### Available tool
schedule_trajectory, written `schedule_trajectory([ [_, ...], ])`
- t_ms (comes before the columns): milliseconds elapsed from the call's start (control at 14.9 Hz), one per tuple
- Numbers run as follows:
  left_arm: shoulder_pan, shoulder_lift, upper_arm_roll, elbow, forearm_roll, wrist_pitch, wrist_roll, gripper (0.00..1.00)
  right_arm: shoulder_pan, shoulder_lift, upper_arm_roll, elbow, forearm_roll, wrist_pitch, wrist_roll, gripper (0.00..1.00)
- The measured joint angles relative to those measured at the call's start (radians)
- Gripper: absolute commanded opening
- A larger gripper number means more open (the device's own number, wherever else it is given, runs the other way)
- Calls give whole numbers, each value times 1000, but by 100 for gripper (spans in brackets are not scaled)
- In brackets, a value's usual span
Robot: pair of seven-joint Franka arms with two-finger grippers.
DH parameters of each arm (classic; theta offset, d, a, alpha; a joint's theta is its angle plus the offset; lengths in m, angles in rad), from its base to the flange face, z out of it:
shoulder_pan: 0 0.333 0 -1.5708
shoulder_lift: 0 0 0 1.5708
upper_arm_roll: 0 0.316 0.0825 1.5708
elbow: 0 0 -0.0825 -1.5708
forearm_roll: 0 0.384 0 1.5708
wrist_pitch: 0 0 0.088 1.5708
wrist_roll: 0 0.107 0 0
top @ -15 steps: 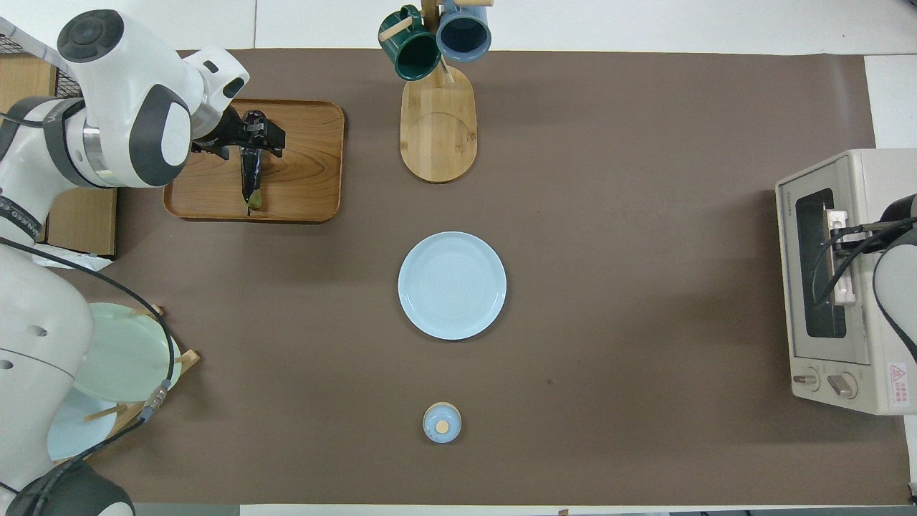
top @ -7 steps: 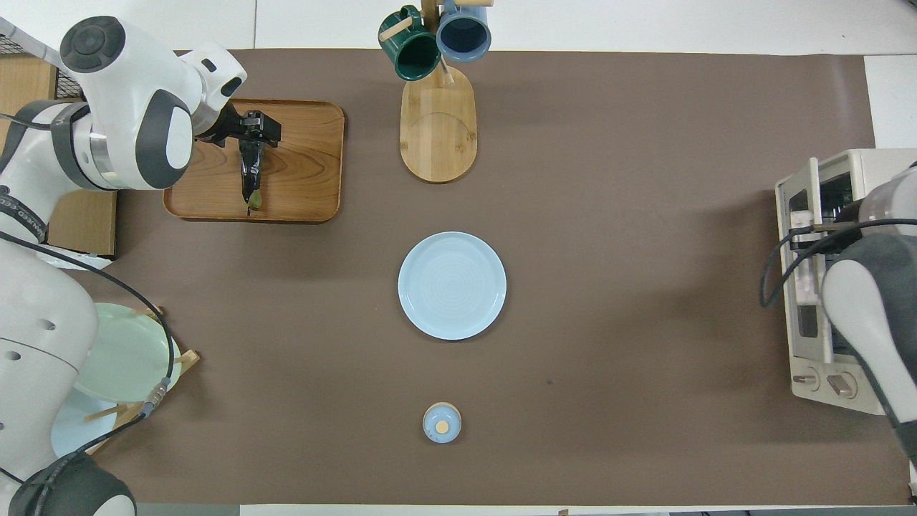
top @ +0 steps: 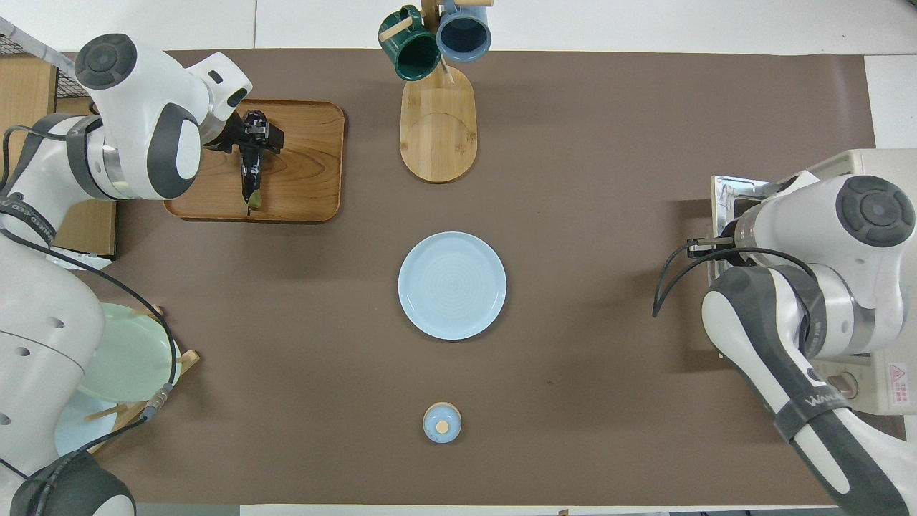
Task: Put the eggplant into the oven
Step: 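Grasp the purple eggplant with the left gripper while the right gripper reaches the oven, then carry the eggplant onto the blue plate with the left gripper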
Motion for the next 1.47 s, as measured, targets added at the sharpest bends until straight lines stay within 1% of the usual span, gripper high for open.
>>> schedule_trajectory([
  [67, 0, -1, 0, -5, 0, 4, 1, 11, 3, 11, 0, -1, 0, 8, 0, 0],
  [134, 0, -1, 0, -9, 0, 5, 2, 0, 4, 18, 0, -1, 0, 12, 0, 0],
  [335, 9, -4, 2, -8, 0, -15, 4, 0, 6, 30, 0, -12, 2, 33, 0, 0],
  [536, 12, -21, -1, 66, -43, -155, -1, 0, 6, 38, 0, -26, 13, 56, 4, 0],
  [603, 11, -43, -4, 90, -69, -187, -19, 0, 7, 39, -1, -33, 26, 55, 7, 0],
  [670, 7, -81, -8, 96, -84, -220, -56, 0, 11, 38, -4, -41, 44, 51, 7, 0],
  [804, -18, -178, -20, 81, -96, -302, -143, 0, 38, 38, -8, -47, 80, 49, 8, 0],
  [938, -92, -262, -27, 47, -99, -358, -268, 0, 77, 35, -8, -32, 94, 29, 25, 0],
  [1005, -144, -289, -28, 29, -100, -367, -329, 0, 88, 32, -8, -14, 94, -1, 34, 0],
  [1072, -200, -306, -29, 8, -100, -365, -388, 0, 92, 27, -8, 12, 94, -42, 35, 26],
  [1139, -257, -317, -29, -20, -100, -351, -440, 0, 91, 20, -10, 39, 94, -75, 35, 38],
  [1206, -305, -325, -30, -59, -100, -310, -475, 0, 89, 12, -13, 63, 94, -98, 35, 58],
  [1273, -348, -332, -30, -111, -100, -247, -502, 0, 87, 1, -18, 85, 94, -120, 35, 92],
  [1340, -383, -338, -29, -169, -100, -177, -521, 0, 84, -10, -24, 98, 94, -141, 35, 100],
  [1474, -443, -337, -28, -274, -100, -53, -550, 0, 61, -34, -31, 107, 94, -196, 35, 100],
])
